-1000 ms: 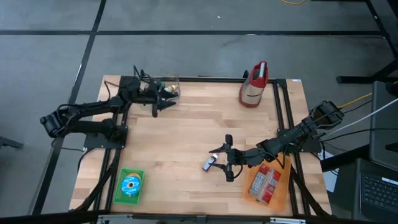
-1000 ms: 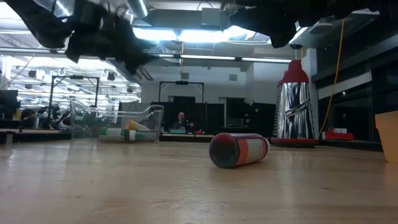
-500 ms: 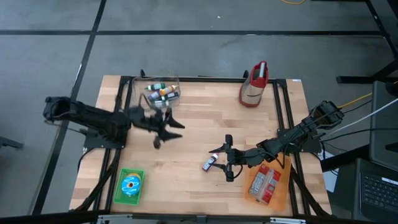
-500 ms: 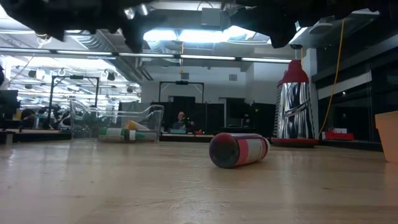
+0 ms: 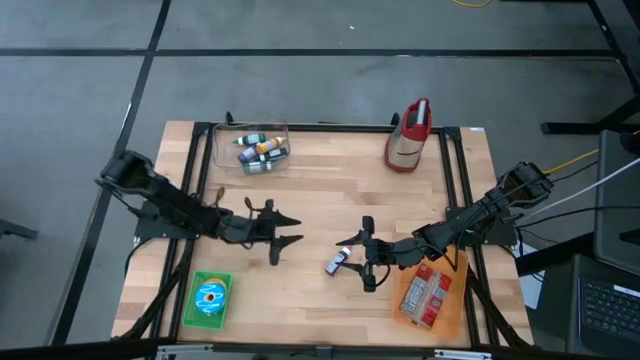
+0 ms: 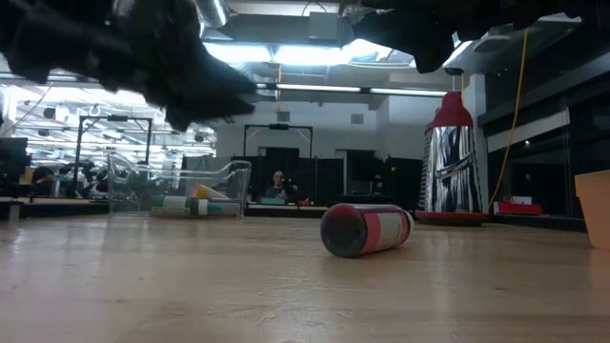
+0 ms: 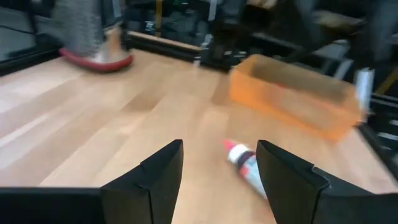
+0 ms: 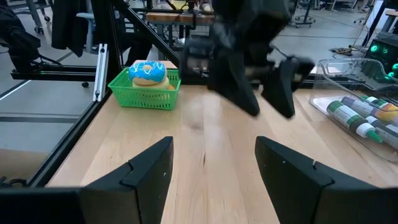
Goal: Pick & Place Food Item
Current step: Put the pink food coloring bottle into the white transparent bin
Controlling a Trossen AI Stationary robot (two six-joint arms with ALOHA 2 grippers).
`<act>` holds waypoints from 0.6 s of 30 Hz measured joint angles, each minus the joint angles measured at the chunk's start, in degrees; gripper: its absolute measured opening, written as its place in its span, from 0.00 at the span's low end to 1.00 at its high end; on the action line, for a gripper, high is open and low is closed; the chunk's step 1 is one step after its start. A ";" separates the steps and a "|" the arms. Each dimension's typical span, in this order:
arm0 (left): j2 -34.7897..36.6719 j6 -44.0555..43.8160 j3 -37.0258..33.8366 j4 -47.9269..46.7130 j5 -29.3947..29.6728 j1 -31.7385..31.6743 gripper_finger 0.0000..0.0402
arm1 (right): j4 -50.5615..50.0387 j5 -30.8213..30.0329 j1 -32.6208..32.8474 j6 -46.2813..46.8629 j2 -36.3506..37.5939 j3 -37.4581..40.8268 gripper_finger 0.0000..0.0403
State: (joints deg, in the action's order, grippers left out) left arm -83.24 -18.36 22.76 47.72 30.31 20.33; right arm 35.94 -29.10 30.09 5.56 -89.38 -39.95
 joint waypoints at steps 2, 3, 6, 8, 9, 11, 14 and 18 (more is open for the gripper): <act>-4.82 -1.29 0.37 3.60 2.26 -0.08 0.49 | 0.00 0.00 -0.02 -0.04 0.00 -0.01 0.57; -7.10 -1.92 0.96 4.99 2.70 -0.25 0.49 | 0.01 0.00 -0.02 -0.04 0.00 -0.01 0.57; -13.42 -2.27 4.54 7.98 1.99 -0.32 0.49 | 0.00 0.00 -0.02 -0.19 0.00 0.00 0.57; -16.69 -1.30 7.71 7.81 0.73 -0.32 0.49 | 0.00 0.00 -0.02 -0.18 0.00 -0.01 0.57; -18.26 -0.79 9.46 7.82 0.19 -0.33 0.49 | 0.00 0.00 -0.02 -0.17 0.00 -0.01 0.57; -20.80 -0.43 12.67 7.77 -0.16 -0.55 0.49 | 0.00 0.00 -0.03 -0.17 0.00 -0.01 0.57; -23.75 -3.54 17.37 6.04 -0.34 -1.26 0.49 | 0.00 0.02 -0.04 -0.15 0.00 -0.01 0.57; -25.51 -5.78 22.63 -2.04 -0.06 -1.73 0.49 | 0.00 0.04 -0.02 -0.02 0.00 -0.01 0.57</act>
State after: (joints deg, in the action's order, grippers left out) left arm -108.75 -24.15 45.39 45.68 30.25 18.59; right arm 35.94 -29.06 30.06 5.54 -89.38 -39.97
